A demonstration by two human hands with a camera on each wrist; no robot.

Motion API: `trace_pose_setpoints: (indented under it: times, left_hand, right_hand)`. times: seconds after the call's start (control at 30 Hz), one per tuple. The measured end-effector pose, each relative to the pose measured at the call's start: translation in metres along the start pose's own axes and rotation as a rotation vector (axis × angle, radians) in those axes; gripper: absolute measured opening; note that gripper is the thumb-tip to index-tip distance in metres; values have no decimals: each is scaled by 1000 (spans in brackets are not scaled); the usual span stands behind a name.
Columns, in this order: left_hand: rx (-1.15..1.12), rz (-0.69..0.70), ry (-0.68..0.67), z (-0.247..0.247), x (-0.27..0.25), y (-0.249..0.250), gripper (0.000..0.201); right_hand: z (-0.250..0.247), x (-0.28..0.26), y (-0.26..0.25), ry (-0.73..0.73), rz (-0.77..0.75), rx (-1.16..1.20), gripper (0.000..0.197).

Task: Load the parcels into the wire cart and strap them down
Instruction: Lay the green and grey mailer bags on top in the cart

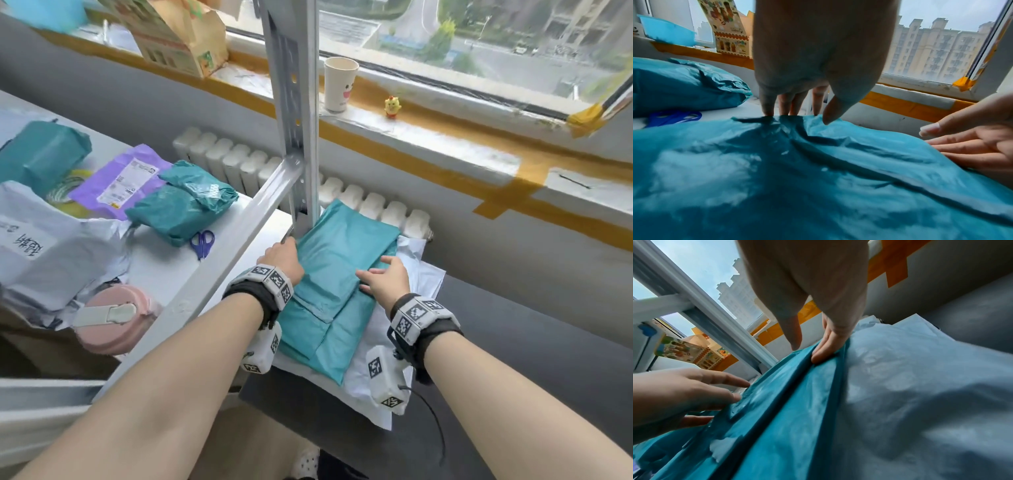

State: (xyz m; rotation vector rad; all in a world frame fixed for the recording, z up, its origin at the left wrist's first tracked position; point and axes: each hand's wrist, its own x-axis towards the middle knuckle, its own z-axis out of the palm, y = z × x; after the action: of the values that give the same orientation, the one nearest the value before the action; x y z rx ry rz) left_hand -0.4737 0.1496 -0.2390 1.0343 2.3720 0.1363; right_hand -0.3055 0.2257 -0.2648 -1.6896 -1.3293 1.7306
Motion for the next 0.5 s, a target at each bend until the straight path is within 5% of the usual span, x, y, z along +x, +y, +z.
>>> trace_pose_setpoints:
  times: [0.23, 0.33, 0.43, 0.5]
  left_hand:
    - [-78, -1, 51, 1, 11, 0, 29]
    - [-159, -19, 14, 2, 7, 0, 10]
    - [-329, -24, -8, 4, -3, 0, 6]
    - [-452, 14, -1, 5, -13, 2, 24]
  right_hand:
    - [-1, 12, 6, 37, 17, 16, 38]
    - [-8, 3, -2, -18, 15, 68, 43]
    - [-22, -13, -8, -74, 11, 116, 50]
    - [-36, -25, -8, -76, 5, 115, 55]
